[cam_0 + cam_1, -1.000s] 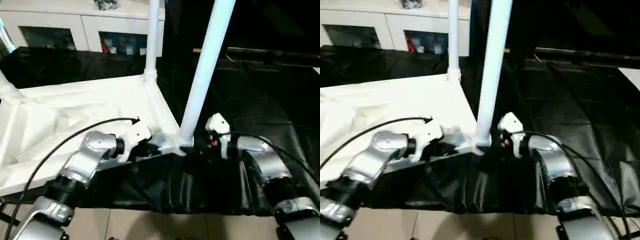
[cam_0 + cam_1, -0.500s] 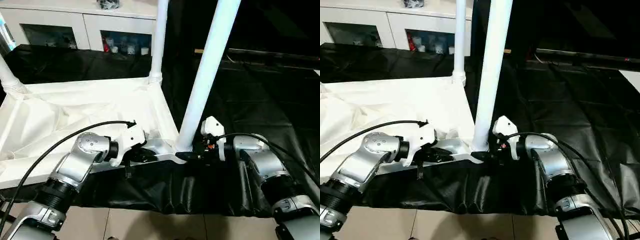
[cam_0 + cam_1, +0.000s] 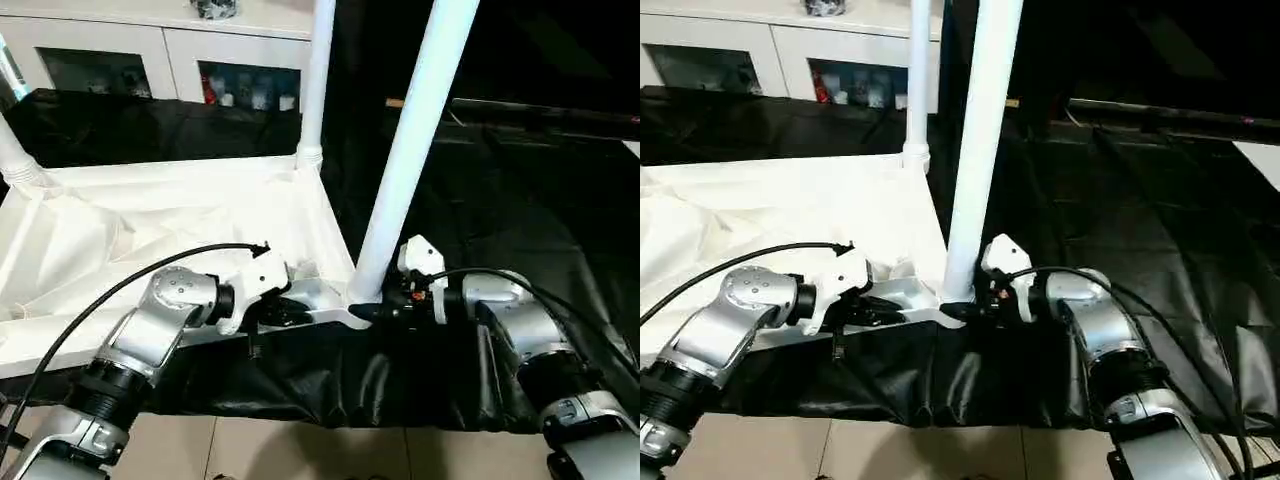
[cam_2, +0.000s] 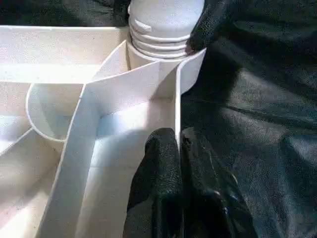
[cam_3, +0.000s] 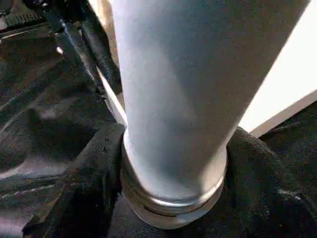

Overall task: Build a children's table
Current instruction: Rotate leg to tighten

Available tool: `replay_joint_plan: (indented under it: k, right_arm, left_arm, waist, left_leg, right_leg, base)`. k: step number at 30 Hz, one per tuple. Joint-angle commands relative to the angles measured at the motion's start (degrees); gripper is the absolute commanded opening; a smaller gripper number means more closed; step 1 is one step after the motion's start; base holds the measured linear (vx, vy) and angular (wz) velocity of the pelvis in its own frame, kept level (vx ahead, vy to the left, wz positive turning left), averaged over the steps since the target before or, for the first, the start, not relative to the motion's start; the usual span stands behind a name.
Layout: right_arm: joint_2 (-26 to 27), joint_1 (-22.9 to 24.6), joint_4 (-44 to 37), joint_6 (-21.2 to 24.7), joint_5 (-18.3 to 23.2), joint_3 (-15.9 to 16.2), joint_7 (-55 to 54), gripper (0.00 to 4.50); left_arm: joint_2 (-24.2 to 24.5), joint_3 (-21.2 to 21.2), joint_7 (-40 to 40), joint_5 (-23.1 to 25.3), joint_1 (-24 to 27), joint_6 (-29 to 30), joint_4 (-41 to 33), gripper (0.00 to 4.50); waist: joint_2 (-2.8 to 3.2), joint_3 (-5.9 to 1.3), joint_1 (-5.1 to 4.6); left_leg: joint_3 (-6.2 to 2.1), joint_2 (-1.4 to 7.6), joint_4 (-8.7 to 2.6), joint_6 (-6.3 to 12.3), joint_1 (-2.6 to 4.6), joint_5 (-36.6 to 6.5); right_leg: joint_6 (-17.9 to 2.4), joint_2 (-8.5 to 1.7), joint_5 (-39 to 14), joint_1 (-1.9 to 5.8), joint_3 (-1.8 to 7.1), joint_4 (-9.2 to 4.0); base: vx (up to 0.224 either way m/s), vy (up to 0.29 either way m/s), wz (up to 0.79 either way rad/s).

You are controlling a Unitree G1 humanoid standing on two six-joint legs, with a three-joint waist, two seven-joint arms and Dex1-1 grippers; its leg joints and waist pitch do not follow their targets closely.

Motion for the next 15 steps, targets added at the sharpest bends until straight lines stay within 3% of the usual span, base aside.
replay_joint_plan:
  k: [1,5,6,7,8,9,10,12,13,15]
  right_arm:
    - [2.7,0.0,1.0,0.1,-0.6,-0.1,-5.0,2.72]
    - [6.6,-0.6,4.4,0.0,-1.8,-1.8,-15.3,2.72]
    - [7.7,-0.9,5.4,0.2,-2.0,-2.3,-18.0,2.72]
    - [8.8,-1.1,6.1,0.6,-2.0,-2.7,-20.4,2.72]
    - [9.1,-1.2,6.3,0.7,-2.0,-2.8,-20.9,2.72]
    - [12.5,-2.2,8.5,1.5,-2.2,-3.9,-27.9,2.72]
    - [14.6,-3.3,10.2,1.8,-3.0,-4.1,-32.9,2.72]
    - [17.0,-4.7,12.3,2.1,-4.0,-4.2,-38.2,2.72]
    - [18.4,-5.7,13.2,2.2,-3.7,-4.8,-39.6,2.72]
    - [19.8,-6.6,13.4,1.2,-3.7,-4.9,-39.3,2.72]
  left_arm:
    - [-2.9,1.2,5.3,0.2,-1.5,1.1,0.0,0.0]
    - [-6.3,1.6,11.6,2.0,-3.9,1.8,3.3,0.0]
    - [-7.2,1.6,13.1,2.5,-4.6,2.0,4.2,0.0]
    - [-8.0,1.7,14.4,2.8,-5.2,2.2,4.9,0.0]
    - [-8.2,1.7,14.7,2.9,-5.3,2.2,5.1,0.0]
    - [-10.6,1.7,18.2,3.6,-7.1,2.9,7.0,0.0]
    - [-12.3,1.8,20.7,4.1,-8.2,3.4,8.0,0.0]
    - [-14.1,2.0,23.2,4.5,-9.2,4.1,8.9,0.0]
    - [-14.7,1.8,23.7,4.8,-9.4,4.0,9.2,0.0]
    - [-15.1,1.5,23.4,5.1,-9.4,3.3,9.3,0.0]
  waist:
    - [-0.01,-3.75,0.27]
    - [0.0,-3.79,0.11]
    - [-0.03,-3.88,0.14]
    - [0.39,-3.81,0.06]
    - [0.3,-3.78,0.04]
    - [0.39,-3.93,0.07]
    - [0.96,-3.83,0.0]
    - [0.72,-4.06,-0.16]
    - [1.06,-4.14,-0.03]
    - [0.94,-4.22,-0.04]
  left_leg:
    - [0.05,1.17,-3.79,1.88,0.25,-11.4]
    - [-0.16,1.05,-3.85,0.59,0.43,-12.9]
    - [-0.15,1.05,-3.78,0.6,0.41,-12.8]
    - [-0.07,1.05,-3.81,0.61,0.51,-13.1]
    - [-0.06,1.01,-3.79,0.61,0.51,-13.5]
    - [-0.06,0.98,-3.76,0.55,0.44,-13.1]
    - [-0.1,0.97,-3.84,0.04,0.65,-13.2]
    - [-0.19,0.91,-3.86,-0.75,0.61,-13.1]
    - [-0.15,0.97,-3.77,-0.57,0.69,-12.8]
    - [-0.08,0.86,-3.73,0.02,0.51,-12.8]
  right_leg:
    - [-10.9,-4.0,-17.6,3.3,2.54,-4.24]
    - [-9.2,-3.99,-21.7,3.12,2.43,-4.61]
    - [-9.2,-4.05,-21.2,3.15,2.49,-4.58]
    - [-9.4,-3.95,-20.7,2.93,2.57,-4.73]
    - [-9.4,-3.93,-20.8,2.92,2.55,-4.76]
    - [-9.5,-3.96,-19.8,3.1,2.6,-4.6]
    - [-9.9,-3.89,-19.4,2.8,2.64,-4.59]
    - [-10.1,-3.86,-18.5,3.11,2.5,-4.45]
    - [-10.5,-3.87,-16.3,3.01,2.6,-4.19]
    - [-10.6,-3.84,-15.1,3.21,2.6,-4.18]
  base:
    - [0.0,0.0,0.0]
    - [0.0,0.0,0.0]
    - [0.0,0.0,0.0]
    - [0.0,0.0,0.0]
    - [0.0,0.0,0.0]
    - [0.0,0.0,0.0]
    - [0.0,0.0,0.0]
    - [0.0,0.0,0.0]
    - [0.0,0.0,0.0]
    - [0.0,0.0,0.0]
